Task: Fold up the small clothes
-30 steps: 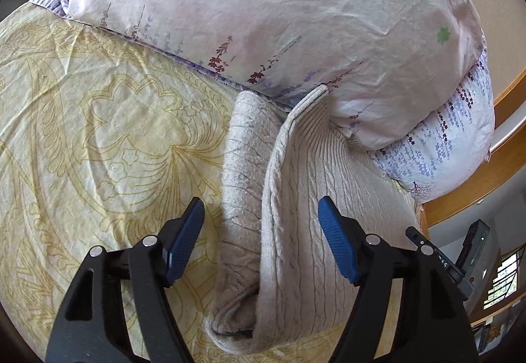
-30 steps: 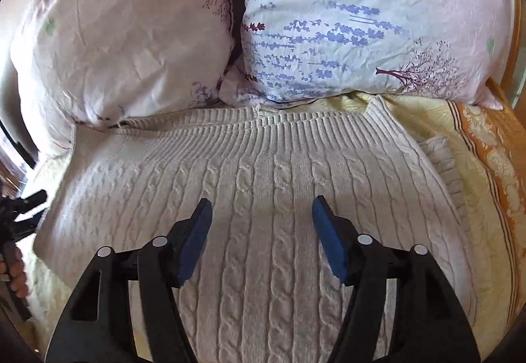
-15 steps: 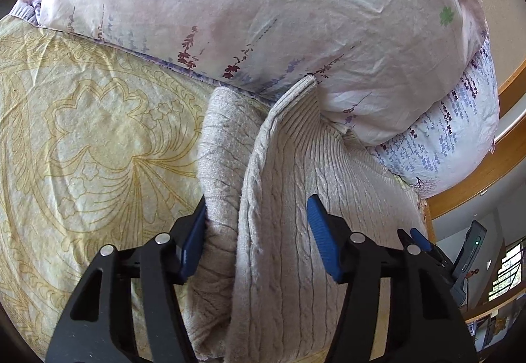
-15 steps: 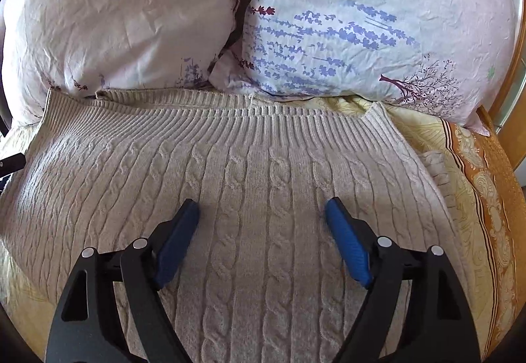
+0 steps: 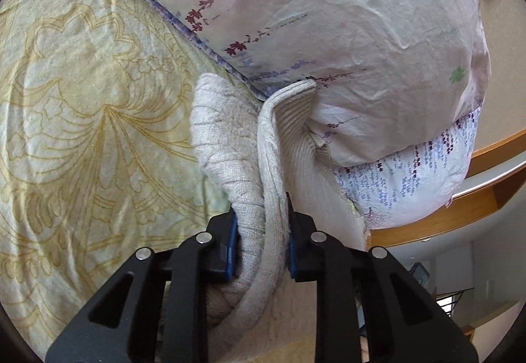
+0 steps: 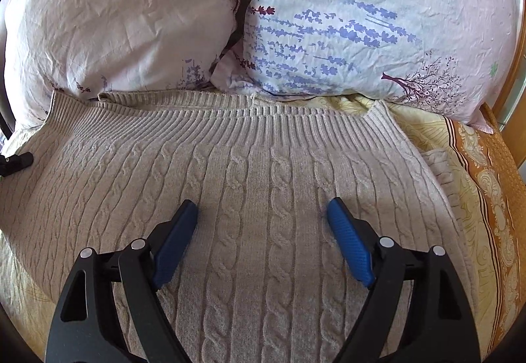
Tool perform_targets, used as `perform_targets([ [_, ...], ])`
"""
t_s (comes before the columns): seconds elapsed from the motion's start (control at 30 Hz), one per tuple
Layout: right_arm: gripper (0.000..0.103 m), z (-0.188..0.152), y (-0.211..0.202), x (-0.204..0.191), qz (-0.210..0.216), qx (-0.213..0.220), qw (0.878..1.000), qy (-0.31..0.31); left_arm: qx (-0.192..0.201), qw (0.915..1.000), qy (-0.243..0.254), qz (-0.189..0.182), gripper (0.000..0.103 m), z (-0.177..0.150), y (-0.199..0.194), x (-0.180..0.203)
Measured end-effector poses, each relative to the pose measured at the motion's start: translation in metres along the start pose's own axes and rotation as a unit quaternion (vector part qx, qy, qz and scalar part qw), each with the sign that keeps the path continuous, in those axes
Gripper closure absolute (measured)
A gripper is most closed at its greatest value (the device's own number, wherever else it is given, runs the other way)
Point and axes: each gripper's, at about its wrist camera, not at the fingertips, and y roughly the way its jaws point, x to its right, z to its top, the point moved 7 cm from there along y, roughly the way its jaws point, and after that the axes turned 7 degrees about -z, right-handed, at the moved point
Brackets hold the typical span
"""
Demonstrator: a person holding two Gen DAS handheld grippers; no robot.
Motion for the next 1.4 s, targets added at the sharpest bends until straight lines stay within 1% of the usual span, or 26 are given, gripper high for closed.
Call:
perform_targets([
  [0.17, 0.019, -0.001, 0.000, -0.001, -0.003, 0.001, 1.000, -0.002, 0.001, 0.9989, 0.011, -0.045, 0.081, -0.008, 0.006, 0.040],
  [0.27, 0.017, -0.002, -0.001, -0.002, -0.003, 0.002, 1.000, -0.004, -0.003, 0.9976, 0.028, -0.063, 0.081, -0.017, 0.014, 0.066],
  [0.37, 0.015, -0.003, -0.002, -0.001, 0.003, 0.004, 1.000, -0.009, -0.009, 0.9952, 0.024, -0.095, 0.082, -0.027, 0.027, 0.091],
  [0.4, 0.015, -0.003, -0.003, 0.000, 0.016, 0.002, 1.000, -0.010, -0.012, 0.9938, 0.021, -0.108, 0.082, -0.030, 0.033, 0.099],
  [0.43, 0.012, -0.002, -0.005, 0.002, 0.038, 0.000, 0.999, -0.001, -0.015, 0.9926, 0.021, -0.118, 0.083, -0.034, 0.039, 0.108],
  [0.47, 0.008, -0.001, -0.009, 0.005, 0.073, -0.001, 0.997, 0.019, -0.020, 0.9915, 0.024, -0.126, 0.083, -0.039, 0.046, 0.116],
  [0.53, 0.008, 0.002, -0.015, 0.014, 0.150, -0.009, 0.986, 0.075, -0.032, 0.9893, 0.028, -0.140, 0.084, -0.047, 0.060, 0.130],
  [0.6, 0.008, 0.005, -0.018, 0.024, 0.221, -0.022, 0.967, 0.122, -0.050, 0.9846, 0.024, -0.166, 0.090, -0.058, 0.076, 0.144],
  [0.63, 0.008, 0.006, -0.017, 0.028, 0.250, -0.030, 0.957, 0.142, -0.060, 0.9819, 0.021, -0.178, 0.096, -0.063, 0.085, 0.151],
  [0.7, 0.008, 0.005, -0.013, 0.037, 0.308, -0.051, 0.931, 0.187, -0.070, 0.9812, 0.038, -0.176, 0.096, -0.073, 0.101, 0.164],
  [0.73, 0.008, 0.006, -0.010, 0.039, 0.334, -0.064, 0.918, 0.205, -0.078, 0.9793, 0.044, -0.181, 0.103, -0.078, 0.109, 0.169],
  [0.77, 0.008, 0.005, -0.008, 0.041, 0.354, -0.072, 0.907, 0.218, -0.091, 0.9769, 0.039, -0.189, 0.103, -0.083, 0.118, 0.172],
  [0.8, 0.008, 0.005, -0.008, 0.044, 0.366, -0.072, 0.900, 0.224, -0.097, 0.9763, 0.034, -0.190, 0.103, -0.087, 0.124, 0.173],
  [0.87, 0.008, 0.007, -0.011, 0.046, 0.381, -0.069, 0.892, 0.232, -0.105, 0.9751, 0.041, -0.191, 0.103, -0.093, 0.129, 0.175],
  [0.97, 0.010, 0.008, -0.017, 0.040, 0.406, -0.068, 0.883, 0.225, -0.109, 0.9757, 0.045, -0.185, 0.102, -0.096, 0.117, 0.166],
  [1.0, 0.011, 0.009, -0.019, 0.037, 0.412, -0.069, 0.882, 0.218, -0.102, 0.9783, 0.056, -0.171, 0.099, -0.095, 0.108, 0.161],
  [1.03, 0.014, 0.008, -0.021, 0.031, 0.419, -0.070, 0.881, 0.210, -0.094, 0.9812, 0.075, -0.151, 0.088, -0.094, 0.097, 0.156],
  [1.07, 0.017, 0.009, -0.020, 0.026, 0.426, -0.073, 0.879, 0.201, -0.079, 0.9841, 0.097, -0.126, 0.067, -0.092, 0.086, 0.151],
  [1.1, 0.018, 0.008, -0.021, 0.020, 0.427, -0.077, 0.880, 0.193, -0.058, 0.9860, 0.125, -0.095, 0.057, -0.090, 0.073, 0.147],
  [1.13, 0.020, 0.008, -0.020, 0.015, 0.426, -0.079, 0.882, 0.185, -0.034, 0.9854, 0.156, -0.060, 0.043, -0.089, 0.059, 0.142],
  [1.17, 0.021, 0.007, -0.021, 0.011, 0.426, -0.081, 0.883, 0.179, -0.016, 0.9827, 0.181, -0.035, 0.037, -0.091, 0.046, 0.137],
  [1.2, 0.021, 0.007, -0.020, 0.007, 0.427, -0.084, 0.883, 0.175, 0.001, 0.9783, 0.207, -0.012, 0.034, -0.094, 0.034, 0.132],
  [1.27, 0.024, 0.008, -0.021, 0.001, 0.430, -0.082, 0.882, 0.173, 0.033, 0.9685, 0.245, 0.030, 0.021, -0.098, 0.013, 0.120],
  [1.3, 0.024, 0.007, -0.020, -0.002, 0.426, -0.083, 0.884, 0.174, 0.053, 0.9626, 0.261, 0.049, 0.018, -0.098, 0.004, 0.114],
  [1.37, 0.028, 0.006, -0.016, -0.008, 0.404, -0.090, 0.895, 0.166, 0.076, 0.9544, 0.281, 0.068, 0.016, -0.098, -0.007, 0.102],
  [1.4, 0.030, 0.005, -0.015, -0.010, 0.392, -0.093, 0.901, 0.161, 0.083, 0.9540, 0.280, 0.067, 0.014, -0.096, -0.009, 0.097],
])
